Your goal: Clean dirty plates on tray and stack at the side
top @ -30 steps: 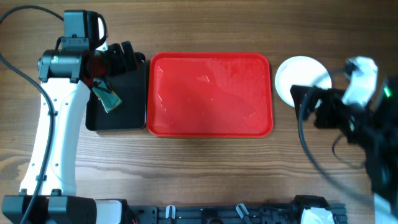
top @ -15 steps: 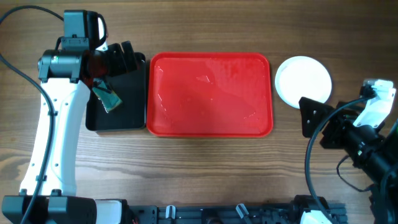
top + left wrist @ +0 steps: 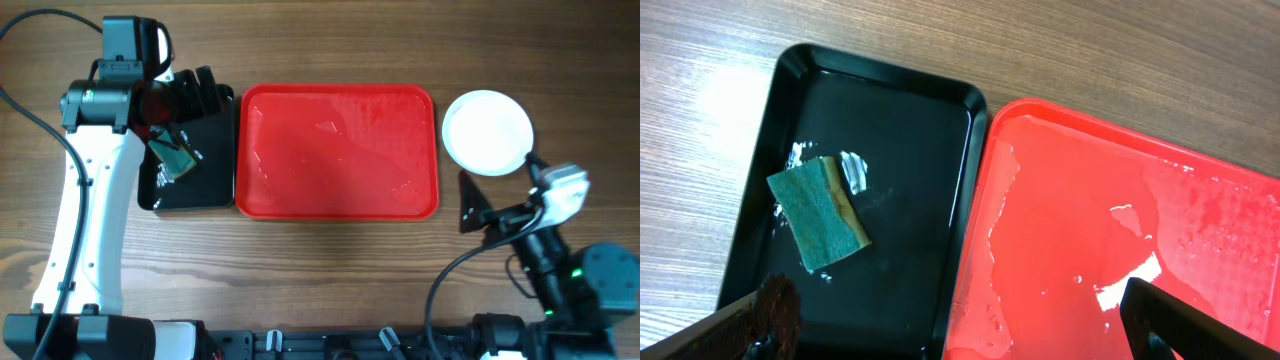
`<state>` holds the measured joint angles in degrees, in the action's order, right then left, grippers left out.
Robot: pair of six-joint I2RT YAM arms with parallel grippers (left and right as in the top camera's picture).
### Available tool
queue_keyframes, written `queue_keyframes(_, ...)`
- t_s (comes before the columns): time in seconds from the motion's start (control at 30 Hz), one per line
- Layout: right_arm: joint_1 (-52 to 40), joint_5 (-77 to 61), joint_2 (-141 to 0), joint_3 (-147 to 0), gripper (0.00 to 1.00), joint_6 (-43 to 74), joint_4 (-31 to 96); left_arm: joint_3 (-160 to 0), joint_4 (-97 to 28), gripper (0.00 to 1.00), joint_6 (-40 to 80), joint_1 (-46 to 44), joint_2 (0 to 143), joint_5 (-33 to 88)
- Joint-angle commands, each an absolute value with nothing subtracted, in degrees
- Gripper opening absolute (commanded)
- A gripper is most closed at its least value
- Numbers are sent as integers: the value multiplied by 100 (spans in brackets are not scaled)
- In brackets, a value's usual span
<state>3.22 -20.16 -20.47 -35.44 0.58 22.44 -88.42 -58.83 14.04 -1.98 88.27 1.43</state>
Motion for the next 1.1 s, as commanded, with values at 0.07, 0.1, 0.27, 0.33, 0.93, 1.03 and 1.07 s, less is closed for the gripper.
queue_keyframes(0.07, -32, -2141, -943, -1557, 100, -128, 886, -8912, -5878, 100, 1393, -209, 8818, 191)
queue_keyframes(0.1, -75, -2141, -825, -1315, 100, -123, 698, -8912, -5878, 100, 1393, -209, 8818, 191)
queue_keyframes(0.27, -290, -1682, -333, -486, 99, 69, 117, -8912, -5878, 100, 1393, -209, 8818, 191)
queue_keyframes(0.33, -349, -1249, -176, -322, 100, 373, 34, -8912, -5878, 100, 1393, -209, 8818, 191)
queue_keyframes(0.93, -386, -609, -21, -27, 100, 617, -40, -8912, -5878, 100, 1393, -209, 8818, 191)
queue_keyframes(1.03, -386, -609, -21, -27, 100, 620, -40, -8912, -5878, 100, 1393, -209, 8818, 191)
queue_keyframes(1.07, -386, -609, -21, -27, 100, 617, -40, -8912, -5878, 100, 1393, -209, 8818, 191)
